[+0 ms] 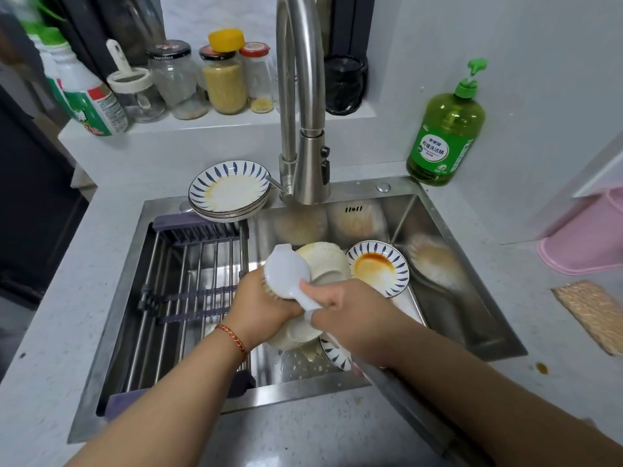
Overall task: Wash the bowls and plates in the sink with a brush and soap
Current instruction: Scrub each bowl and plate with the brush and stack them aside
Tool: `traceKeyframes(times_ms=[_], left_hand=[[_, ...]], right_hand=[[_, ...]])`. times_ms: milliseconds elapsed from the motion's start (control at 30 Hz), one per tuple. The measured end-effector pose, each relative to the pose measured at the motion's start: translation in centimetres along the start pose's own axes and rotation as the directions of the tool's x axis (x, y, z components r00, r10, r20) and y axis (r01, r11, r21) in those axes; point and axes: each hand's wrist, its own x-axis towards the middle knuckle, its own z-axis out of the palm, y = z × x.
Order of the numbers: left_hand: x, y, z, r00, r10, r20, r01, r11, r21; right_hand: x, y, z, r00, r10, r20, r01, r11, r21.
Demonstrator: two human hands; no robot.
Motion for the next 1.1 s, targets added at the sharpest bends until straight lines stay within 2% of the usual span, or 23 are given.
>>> traceKeyframes(times_ms=[100,200,300,400,533,633,767,833,967,1100], left_hand=[[-0.2,0.0,-0.1,0.998,0.024,-0.052,-0.022,0.999,0.039],[-0.5,0.3,-0.8,0.995,0.051,-0.088,-0.043,0.995,0.093],[-0.6,0.5,-1.7,0.994,0.041,-0.099,-0.037,0.998,0.043],[-0.5,0.8,-1.8,0.996,0.085,-0.032,-0.079,0.985,0.15],[0.0,0.8,-1.1,0.995,0.096,0.014,-0.097,0.971,0.217],[0.1,0.7,-0.5,0.995,0.096,0.034,-0.1,0.986,0.137],[-0.2,0.8,-0.7,0.998,0.067,-0.001,-0.067,0.995,0.071],[-0.1,0.5,-1.0,0.998,-0.013,-0.06,0.008,0.997,-0.075],[0.3,-0.1,-1.6,0.973,-0.202,-0.11,0.134,0.886,-0.443],[0.3,-0.4,-1.3,0.964,-0.258,-0.058,0.172,0.778,-0.604]], right_hand=[[0.2,0.0,-2.0,0.996,0.072,-0.06,-0.062,0.986,0.155],[1.0,1.4,-4.6,0.948,0.275,-0.158,-0.225,0.935,0.274],[1.3,3.0,-5.3,0.901,0.43,-0.061,-0.37,0.833,0.411],[1.4,2.6,-5.9,0.919,0.394,-0.021,-0.34,0.819,0.463],[0.1,-0.8,-5.1,0.984,0.168,-0.055,-0.146,0.947,0.285],[-0.5,-1.5,-3.6,0.994,0.108,0.022,-0.11,0.97,0.217],[0.2,-0.1,-5.4,0.971,0.204,-0.123,-0.172,0.957,0.232],[0.4,1.2,-5.7,0.947,0.287,-0.143,-0.237,0.927,0.292],[0.1,3.8,-4.4,0.91,0.396,-0.125,-0.323,0.864,0.386],[-0.2,4.2,-3.7,0.924,0.312,-0.221,-0.246,0.928,0.28]])
